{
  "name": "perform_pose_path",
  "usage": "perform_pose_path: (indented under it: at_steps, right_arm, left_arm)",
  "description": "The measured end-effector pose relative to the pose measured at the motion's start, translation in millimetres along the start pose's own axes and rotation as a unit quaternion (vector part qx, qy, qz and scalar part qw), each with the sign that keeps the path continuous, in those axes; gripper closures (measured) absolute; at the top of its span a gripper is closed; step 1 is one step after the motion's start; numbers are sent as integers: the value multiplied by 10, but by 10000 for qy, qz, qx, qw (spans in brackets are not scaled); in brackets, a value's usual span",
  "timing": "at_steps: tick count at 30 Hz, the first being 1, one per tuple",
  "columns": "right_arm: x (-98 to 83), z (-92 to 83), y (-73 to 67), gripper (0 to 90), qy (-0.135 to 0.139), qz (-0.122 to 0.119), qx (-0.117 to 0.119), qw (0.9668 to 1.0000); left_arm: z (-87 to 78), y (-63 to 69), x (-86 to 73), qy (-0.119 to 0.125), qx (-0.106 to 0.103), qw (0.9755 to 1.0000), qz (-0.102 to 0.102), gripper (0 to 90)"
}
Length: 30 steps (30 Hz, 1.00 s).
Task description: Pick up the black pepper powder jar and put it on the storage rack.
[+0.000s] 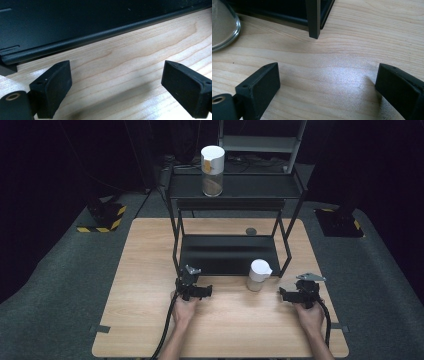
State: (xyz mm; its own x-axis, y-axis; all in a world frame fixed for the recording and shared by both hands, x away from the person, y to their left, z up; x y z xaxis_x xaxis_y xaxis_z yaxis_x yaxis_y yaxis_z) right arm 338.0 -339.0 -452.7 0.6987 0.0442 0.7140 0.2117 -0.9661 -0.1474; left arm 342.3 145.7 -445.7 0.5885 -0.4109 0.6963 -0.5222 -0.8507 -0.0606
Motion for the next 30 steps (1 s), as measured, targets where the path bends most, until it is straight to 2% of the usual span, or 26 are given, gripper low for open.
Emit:
perform_pose_path:
  at_steps: [4,5,30]
  right_arm:
    - [0,0,1,50,2,0,3,10000]
    - [-1,0,1,50,3,-1,2,10000]
    - [-1,0,0,51,2,3,1,10000]
  left_arm:
    - [47,206,-70,91,371,9986,354,85]
    - [51,200,-96,146,352,9987,353,72]
    - [52,211,-102,162,362,9987,315,69]
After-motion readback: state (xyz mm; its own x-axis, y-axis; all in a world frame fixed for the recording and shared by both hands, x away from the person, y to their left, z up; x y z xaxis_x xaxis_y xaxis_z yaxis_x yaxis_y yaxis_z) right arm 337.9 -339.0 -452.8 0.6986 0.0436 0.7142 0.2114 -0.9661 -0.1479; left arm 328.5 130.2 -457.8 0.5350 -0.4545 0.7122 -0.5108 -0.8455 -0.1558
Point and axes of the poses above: each handheld gripper's, and its own axes: z roughly forward along the jaws, x roughly out of its top, y roughly to its right, the point moved 1 cm from there along z, roughly forward along the jaws, and after that the axes turned 13 degrees about z, right-handed, at the moved point
